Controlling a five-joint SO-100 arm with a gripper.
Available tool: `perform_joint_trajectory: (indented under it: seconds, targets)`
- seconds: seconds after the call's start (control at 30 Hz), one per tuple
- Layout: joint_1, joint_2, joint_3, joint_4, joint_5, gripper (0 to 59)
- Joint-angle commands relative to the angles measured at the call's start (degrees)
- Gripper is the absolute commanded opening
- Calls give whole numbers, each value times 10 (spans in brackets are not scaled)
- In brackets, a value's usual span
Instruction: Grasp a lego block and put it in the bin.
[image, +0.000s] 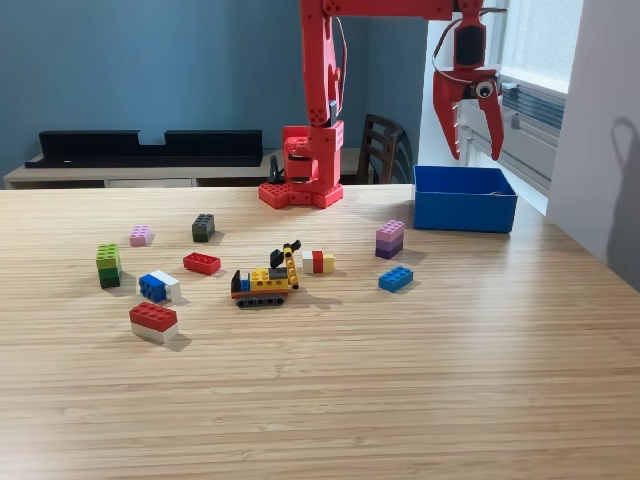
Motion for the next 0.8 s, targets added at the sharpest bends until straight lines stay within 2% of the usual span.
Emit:
perform_joint_trajectory:
  seconds: [0.03, 0.23, 0.8]
  targets:
    - [68, 47, -40, 2, 6, 121]
    - [186, 47, -62, 2, 11, 1]
    - [455, 54, -44, 2, -38, 1]
